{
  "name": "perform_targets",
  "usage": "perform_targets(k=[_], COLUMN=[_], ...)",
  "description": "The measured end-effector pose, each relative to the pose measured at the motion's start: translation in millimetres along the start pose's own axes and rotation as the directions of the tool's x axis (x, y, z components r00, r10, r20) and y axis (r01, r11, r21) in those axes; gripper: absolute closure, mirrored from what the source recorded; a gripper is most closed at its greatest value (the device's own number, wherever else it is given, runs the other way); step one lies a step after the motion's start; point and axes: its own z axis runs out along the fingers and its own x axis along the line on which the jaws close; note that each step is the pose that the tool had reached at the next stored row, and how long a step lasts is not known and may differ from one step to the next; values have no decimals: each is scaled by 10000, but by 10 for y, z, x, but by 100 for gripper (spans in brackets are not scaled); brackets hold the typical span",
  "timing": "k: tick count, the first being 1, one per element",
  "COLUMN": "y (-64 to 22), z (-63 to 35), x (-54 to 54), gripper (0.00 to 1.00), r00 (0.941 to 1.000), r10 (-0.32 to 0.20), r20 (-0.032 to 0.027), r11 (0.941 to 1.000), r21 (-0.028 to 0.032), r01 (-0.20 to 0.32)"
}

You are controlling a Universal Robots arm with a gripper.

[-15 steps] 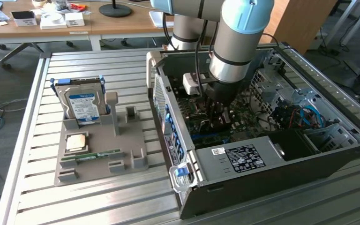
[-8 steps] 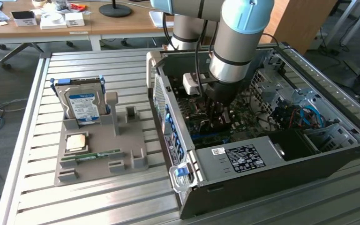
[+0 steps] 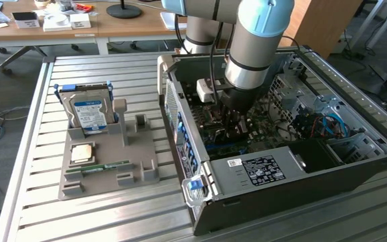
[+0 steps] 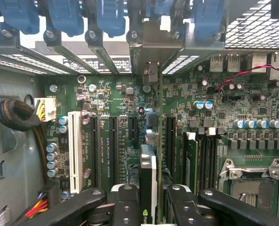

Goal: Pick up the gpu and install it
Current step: 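Insert the gpu into the slot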

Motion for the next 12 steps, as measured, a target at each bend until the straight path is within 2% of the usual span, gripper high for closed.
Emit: perform_targets(k=[12], y=[14], z=[5], x=[1], gripper=[73], r00=[10000], r10=[-2], r20=[2], r11=[10000], r21=[4], r01=[2])
